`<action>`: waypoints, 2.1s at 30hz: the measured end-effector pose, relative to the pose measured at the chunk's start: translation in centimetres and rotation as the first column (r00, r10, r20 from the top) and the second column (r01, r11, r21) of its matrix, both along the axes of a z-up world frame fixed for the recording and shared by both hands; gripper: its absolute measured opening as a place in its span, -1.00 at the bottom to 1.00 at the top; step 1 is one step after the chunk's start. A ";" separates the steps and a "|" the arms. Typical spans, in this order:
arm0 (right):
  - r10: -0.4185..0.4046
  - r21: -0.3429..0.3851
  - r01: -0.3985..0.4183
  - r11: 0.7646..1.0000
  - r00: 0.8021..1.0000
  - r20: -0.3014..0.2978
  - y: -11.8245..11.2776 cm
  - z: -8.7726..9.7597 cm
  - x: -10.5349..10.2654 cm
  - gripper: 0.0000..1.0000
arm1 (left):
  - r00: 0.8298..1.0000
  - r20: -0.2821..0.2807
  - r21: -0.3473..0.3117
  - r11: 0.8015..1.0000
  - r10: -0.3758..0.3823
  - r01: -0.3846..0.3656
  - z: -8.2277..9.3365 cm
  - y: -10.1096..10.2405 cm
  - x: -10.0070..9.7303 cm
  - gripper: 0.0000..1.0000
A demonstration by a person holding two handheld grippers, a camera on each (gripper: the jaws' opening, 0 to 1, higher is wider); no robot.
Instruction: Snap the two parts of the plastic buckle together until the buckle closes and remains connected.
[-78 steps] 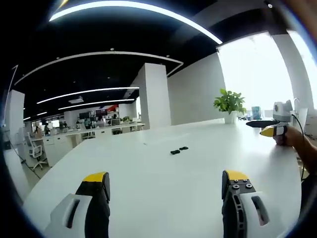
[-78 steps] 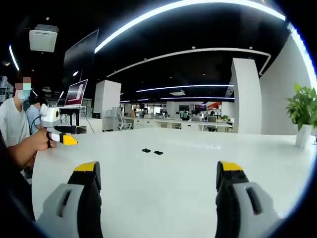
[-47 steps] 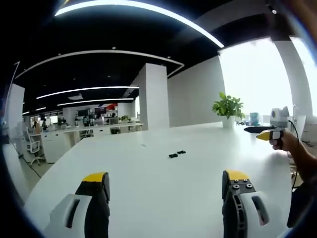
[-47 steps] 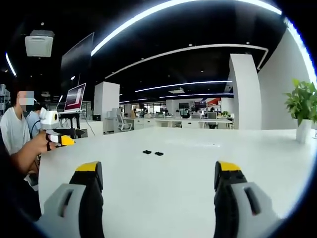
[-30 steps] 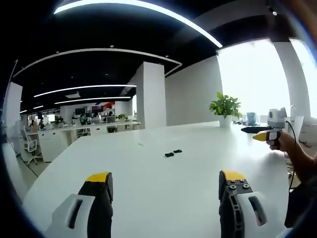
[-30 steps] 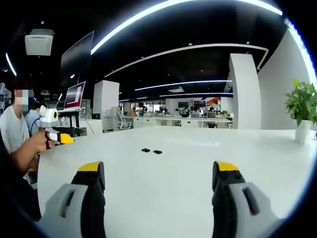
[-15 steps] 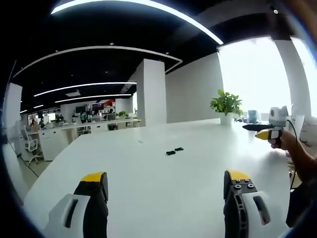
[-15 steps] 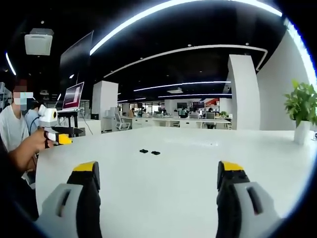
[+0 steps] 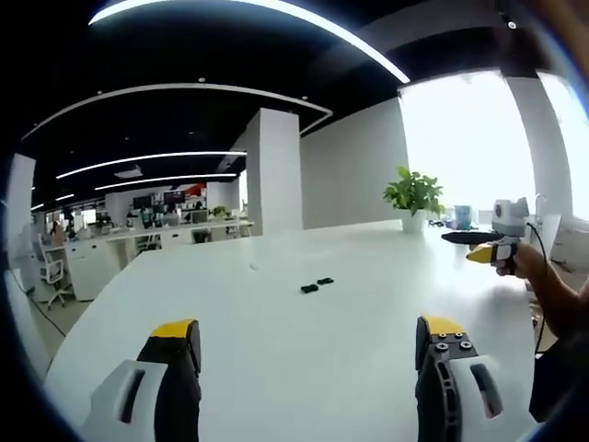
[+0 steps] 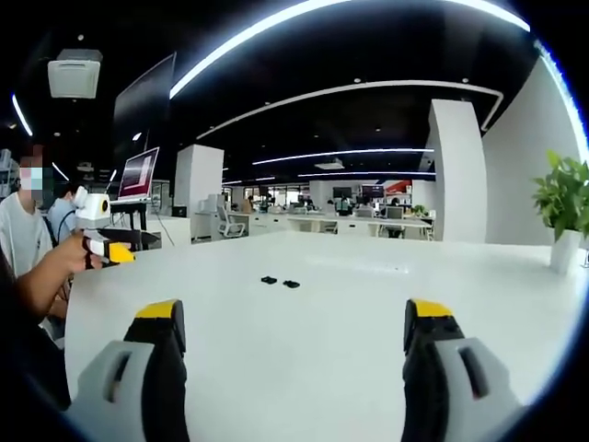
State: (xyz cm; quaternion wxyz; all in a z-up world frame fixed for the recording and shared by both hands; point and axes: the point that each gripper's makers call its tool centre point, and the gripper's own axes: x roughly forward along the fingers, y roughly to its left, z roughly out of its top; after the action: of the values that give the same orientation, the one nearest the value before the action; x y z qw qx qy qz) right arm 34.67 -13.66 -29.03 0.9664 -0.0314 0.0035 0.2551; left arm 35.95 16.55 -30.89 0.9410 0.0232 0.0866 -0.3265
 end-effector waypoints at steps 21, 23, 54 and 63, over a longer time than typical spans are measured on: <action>0.008 -0.029 -0.009 1.000 1.000 -0.020 0.7 0.3 1.3 0.93 | 0.999 -0.019 -0.030 0.999 -0.039 0.039 0.5 -1.0 1.0 0.94; 0.009 -0.022 -0.010 1.000 1.000 -0.018 0.6 0.4 1.4 0.94 | 0.999 -0.018 -0.031 0.999 -0.041 0.040 0.6 -1.1 1.1 0.95; 0.043 -0.073 -0.049 0.996 0.996 -0.075 2.3 -0.5 3.5 0.90 | 0.998 -0.045 0.008 0.999 -0.032 0.032 0.5 -1.2 3.3 0.82; 0.046 -0.099 -0.054 0.994 0.996 -0.083 2.2 -0.4 3.8 0.89 | 0.998 -0.045 0.018 0.999 -0.040 0.041 0.7 -2.0 3.2 0.82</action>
State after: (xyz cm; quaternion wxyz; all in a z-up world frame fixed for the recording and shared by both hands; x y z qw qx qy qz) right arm 38.47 -11.43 -29.43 0.9560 -0.0700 0.0545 0.2796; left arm 39.17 14.51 -30.17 0.9317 0.0267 0.1103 -0.3451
